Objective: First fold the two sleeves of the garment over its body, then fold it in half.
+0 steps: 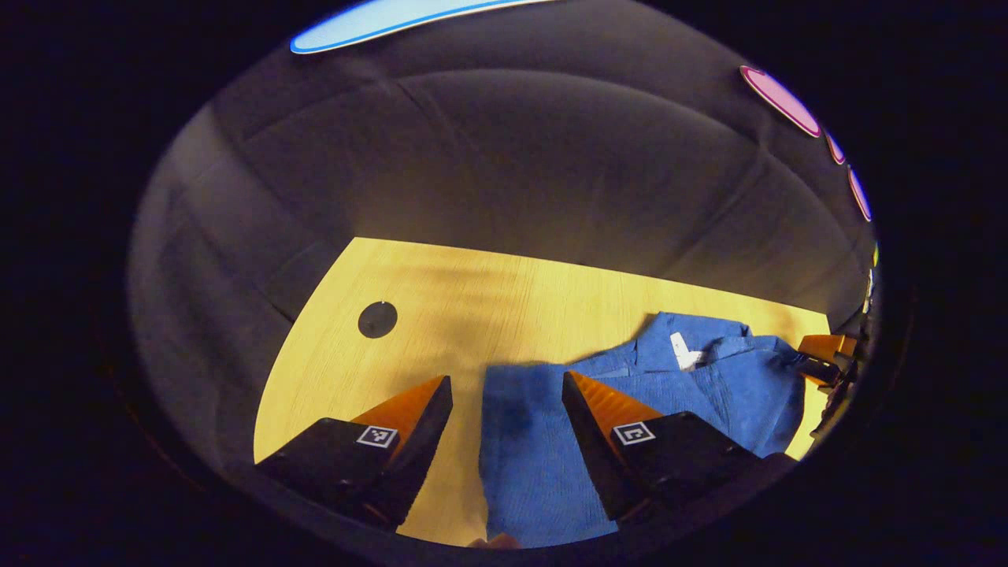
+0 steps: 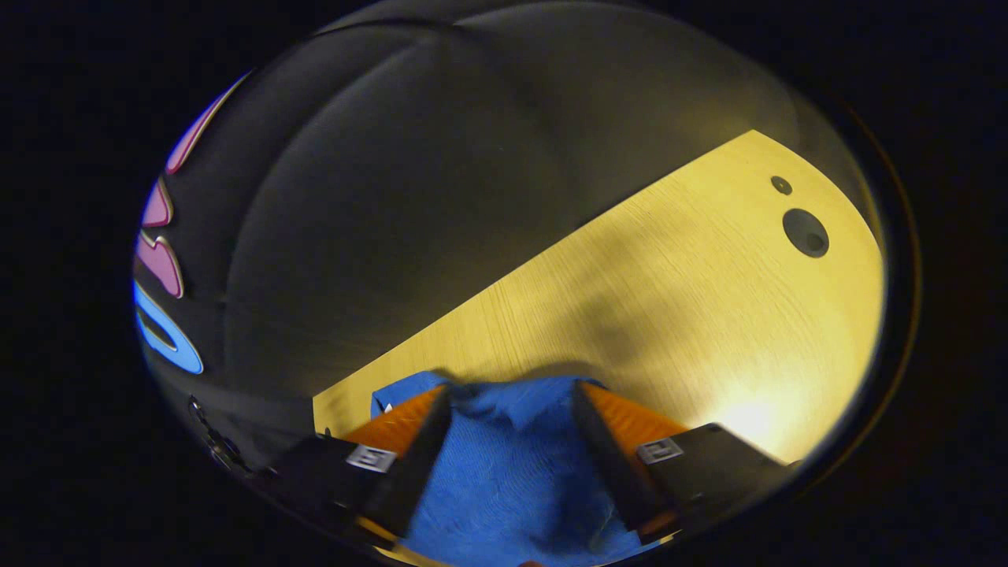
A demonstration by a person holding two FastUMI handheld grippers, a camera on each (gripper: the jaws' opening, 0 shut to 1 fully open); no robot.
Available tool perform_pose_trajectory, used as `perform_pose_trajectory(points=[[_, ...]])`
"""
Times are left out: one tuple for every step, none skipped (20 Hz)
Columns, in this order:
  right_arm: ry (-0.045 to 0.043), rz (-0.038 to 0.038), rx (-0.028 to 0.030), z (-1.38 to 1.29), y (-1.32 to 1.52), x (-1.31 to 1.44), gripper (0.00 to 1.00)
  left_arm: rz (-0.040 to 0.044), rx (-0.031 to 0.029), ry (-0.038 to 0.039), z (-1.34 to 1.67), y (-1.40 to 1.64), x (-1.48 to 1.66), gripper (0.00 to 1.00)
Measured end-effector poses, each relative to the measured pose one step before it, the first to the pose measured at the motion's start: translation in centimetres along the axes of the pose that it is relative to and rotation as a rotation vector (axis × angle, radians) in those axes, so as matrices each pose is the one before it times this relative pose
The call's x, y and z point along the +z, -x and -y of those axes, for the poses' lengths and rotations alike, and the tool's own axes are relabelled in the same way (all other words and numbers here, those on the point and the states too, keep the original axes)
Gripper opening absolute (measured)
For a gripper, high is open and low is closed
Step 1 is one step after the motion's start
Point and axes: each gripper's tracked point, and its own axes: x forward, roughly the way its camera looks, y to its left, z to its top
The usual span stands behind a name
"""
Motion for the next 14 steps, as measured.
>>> perform_pose_trajectory(points=[[0.02267, 0.02495, 0.00074, -0.048, 0.371, 0.867, 1.0, 0.02125, -0.01209, 0.00731, 0.584, 0.679, 0.299, 0.82], [0.01876, 0.02443, -0.0091, -0.133, 0.71, 0.706, 0.97, 0.00856, -0.0098, 0.00881, 0.269, 0.674, 0.027, 0.82], [0.02498, 0.01454, -0.00732, -0.293, 1.389, 0.22, 0.97, -0.00078, -0.01501, 0.006, 0.29, 1.071, -0.041, 0.82], [0.03682, 0.02459, 0.00447, -0.56, 1.363, 0.414, 0.97, 0.02752, -0.01815, -0.00673, 0.002, 1.526, 0.512, 0.82], [0.04629, 0.03189, -0.00325, -0.409, 1.959, 0.426, 0.97, 0.03409, -0.01173, -0.01885, 0.174, 1.366, 0.487, 0.82], [0.05137, 0.03403, -0.00583, -0.39, 2.127, 0.474, 0.98, 0.02551, -0.0098, -0.02145, 0.295, 1.494, 0.196, 0.83], [0.0462, 0.03022, -0.00617, -0.79, 2.237, 0.156, 0.98, 0.02324, -0.0102, -0.02196, 0.451, 1.64, -0.099, 0.82], [0.03382, 0.03812, 0.00103, -1.039, 2.548, 0.376, 0.98, 0.02679, -0.01213, -0.02774, 0.562, 1.711, -0.01, 0.83], [0.02851, 0.04361, 0.0043, -1.355, 2.528, 0.463, 0.98, 0.0327, -0.00529, -0.02744, 0.359, 1.746, -0.041, 0.83], [0.02769, 0.03974, 0.00404, -1.37, 2.624, 0.304, 0.98, 0.03024, -0.00782, -0.02641, 0.507, 2.188, -0.179, 0.82], [0.03695, 0.03837, 0.00316, -1.109, 2.508, 0.049, 0.97, 0.03068, -0.01021, -0.02078, 0.486, 2.279, -0.154, 0.82], [0.03822, 0.04203, -0.00642, -0.963, 2.702, 0.236, 0.97, 0.02498, -0.01713, -0.01485, 0.634, 2.251, -0.297, 0.82], [0.03554, 0.04163, -0.01982, -0.698, 2.837, 0.235, 0.97, 0.02583, -0.00482, -0.00767, 0.411, 2.434, -0.154, 0.82], [0.03719, 0.04359, -0.02533, -0.495, 2.918, 0.287, 0.97, 0.03015, -0.01123, -0.01272, 0.339, 2.358, -0.176, 0.82]])
